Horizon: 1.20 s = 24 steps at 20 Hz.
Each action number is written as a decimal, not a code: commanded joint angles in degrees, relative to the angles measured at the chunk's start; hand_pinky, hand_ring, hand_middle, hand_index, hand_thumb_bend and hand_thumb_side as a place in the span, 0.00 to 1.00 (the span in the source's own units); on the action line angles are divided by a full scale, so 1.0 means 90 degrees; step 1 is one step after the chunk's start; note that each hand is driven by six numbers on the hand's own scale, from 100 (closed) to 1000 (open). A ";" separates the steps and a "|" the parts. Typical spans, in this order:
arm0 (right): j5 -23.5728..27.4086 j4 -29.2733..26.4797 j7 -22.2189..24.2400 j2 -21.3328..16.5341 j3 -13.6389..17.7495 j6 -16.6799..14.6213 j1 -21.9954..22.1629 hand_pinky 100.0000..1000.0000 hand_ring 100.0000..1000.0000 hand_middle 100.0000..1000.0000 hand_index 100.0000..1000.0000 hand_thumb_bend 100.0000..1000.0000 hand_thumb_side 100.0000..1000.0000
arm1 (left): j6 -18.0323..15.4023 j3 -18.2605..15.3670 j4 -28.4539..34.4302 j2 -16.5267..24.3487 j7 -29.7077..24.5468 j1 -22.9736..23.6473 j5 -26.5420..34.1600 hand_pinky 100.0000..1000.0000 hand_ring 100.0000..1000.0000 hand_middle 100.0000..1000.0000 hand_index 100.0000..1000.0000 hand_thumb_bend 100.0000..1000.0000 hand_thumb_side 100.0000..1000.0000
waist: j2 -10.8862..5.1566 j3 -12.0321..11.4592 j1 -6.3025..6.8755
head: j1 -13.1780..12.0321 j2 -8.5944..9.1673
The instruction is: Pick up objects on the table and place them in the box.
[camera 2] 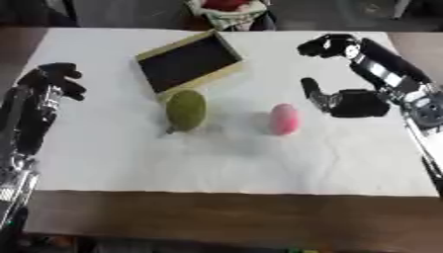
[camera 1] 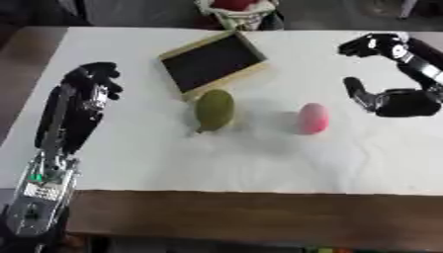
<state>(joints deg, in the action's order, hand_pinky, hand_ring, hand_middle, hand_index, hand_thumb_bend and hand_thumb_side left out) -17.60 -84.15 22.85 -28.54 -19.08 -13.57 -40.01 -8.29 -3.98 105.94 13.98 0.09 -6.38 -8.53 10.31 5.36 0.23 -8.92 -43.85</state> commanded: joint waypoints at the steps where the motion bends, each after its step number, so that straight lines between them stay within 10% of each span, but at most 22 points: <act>1: -0.0090 0.0261 0.0209 -0.0109 -0.0099 -0.0103 -0.0231 0.86 0.85 0.79 0.86 0.00 0.37 | -0.0010 0.0006 0.0060 0.0104 -0.0032 -0.0017 0.0031 0.50 0.52 0.57 0.72 0.00 0.69 | -0.0103 -0.0014 -0.0006 | 0.0026 -0.0029; 24: -0.1374 0.1730 0.0769 0.0303 -0.0313 -0.0742 -0.0520 0.89 0.88 0.84 0.88 0.00 0.52 | -0.0013 0.0018 0.0050 0.0109 -0.0052 -0.0026 0.0037 0.50 0.52 0.57 0.72 0.00 0.69 | -0.0116 -0.0074 -0.0022 | -0.0038 -0.0029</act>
<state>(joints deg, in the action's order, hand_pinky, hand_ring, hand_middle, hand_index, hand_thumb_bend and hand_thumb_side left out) -29.15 -68.57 29.81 -25.29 -22.44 -19.93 -43.51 -8.29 -3.95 105.65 13.98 -0.24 -6.36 -8.53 10.23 4.74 0.02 -9.06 -43.85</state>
